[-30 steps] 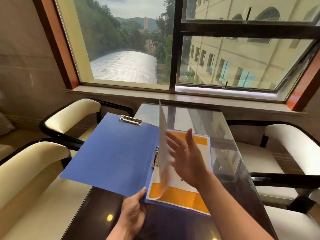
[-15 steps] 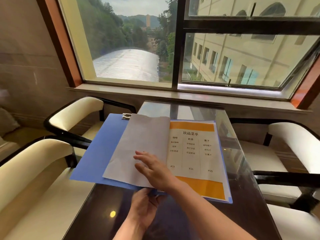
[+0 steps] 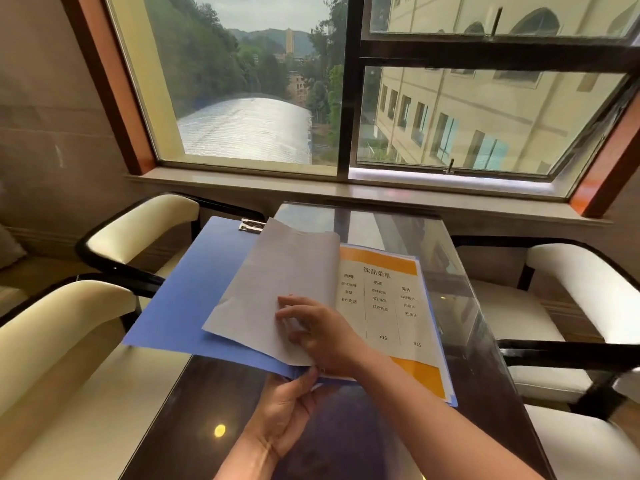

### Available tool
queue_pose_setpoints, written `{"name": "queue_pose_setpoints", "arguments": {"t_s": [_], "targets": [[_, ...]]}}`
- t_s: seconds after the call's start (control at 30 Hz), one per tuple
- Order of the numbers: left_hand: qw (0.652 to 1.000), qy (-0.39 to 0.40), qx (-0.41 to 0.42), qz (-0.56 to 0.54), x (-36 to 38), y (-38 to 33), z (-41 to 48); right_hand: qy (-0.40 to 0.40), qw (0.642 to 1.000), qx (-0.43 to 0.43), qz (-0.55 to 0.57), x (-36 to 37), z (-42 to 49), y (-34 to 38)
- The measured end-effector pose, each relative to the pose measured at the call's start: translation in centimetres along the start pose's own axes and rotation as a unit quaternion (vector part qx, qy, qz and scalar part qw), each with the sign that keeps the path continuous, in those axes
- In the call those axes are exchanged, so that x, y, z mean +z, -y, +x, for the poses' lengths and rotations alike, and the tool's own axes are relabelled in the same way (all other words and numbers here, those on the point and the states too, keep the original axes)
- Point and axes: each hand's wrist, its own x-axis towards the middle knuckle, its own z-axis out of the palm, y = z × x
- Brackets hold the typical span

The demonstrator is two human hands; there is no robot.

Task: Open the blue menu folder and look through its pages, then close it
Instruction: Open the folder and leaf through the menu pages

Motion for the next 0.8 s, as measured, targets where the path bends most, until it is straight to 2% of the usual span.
{"name": "queue_pose_setpoints", "arguments": {"t_s": [0.27, 0.33, 0.4, 0.47, 0.53, 0.6, 0.7, 0.8], "targets": [[0.999, -0.022, -0.034, -0.025, -0.6, 0.1, -0.1, -0.009, 0.999, 0.009, 0.045, -0.1, -0.7, -0.4], [0.998, -0.032, -0.052, -0.027, -0.6, 0.1, -0.2, -0.060, 0.996, -0.019, 0.056, -0.3, -1.4, 0.3], [0.996, -0.051, -0.072, -0.007, -0.9, 0.0, -0.1, -0.151, 0.986, -0.037, 0.061, -1.2, -2.6, 0.9], [0.995, -0.074, -0.067, 0.007, -1.7, -0.2, 0.2, -0.220, 0.975, -0.004, 0.039, -2.5, -4.4, 0.7], [0.994, -0.084, -0.066, 0.001, -2.0, -0.7, 0.4, -0.247, 0.966, 0.073, -0.027, -3.8, -6.9, 0.0], [0.993, -0.095, -0.069, -0.005, -2.2, -1.0, 0.8, -0.229, 0.954, 0.150, -0.118, -4.7, -9.5, -0.9], [0.991, -0.108, -0.068, -0.029, -2.1, -1.1, 1.5, -0.144, 0.928, 0.219, -0.263, -4.5, -12.3, -2.1], [0.990, -0.116, -0.062, -0.049, -1.7, -1.1, 2.0, -0.098, 0.906, 0.261, -0.318, -3.9, -13.2, -2.6]]}}
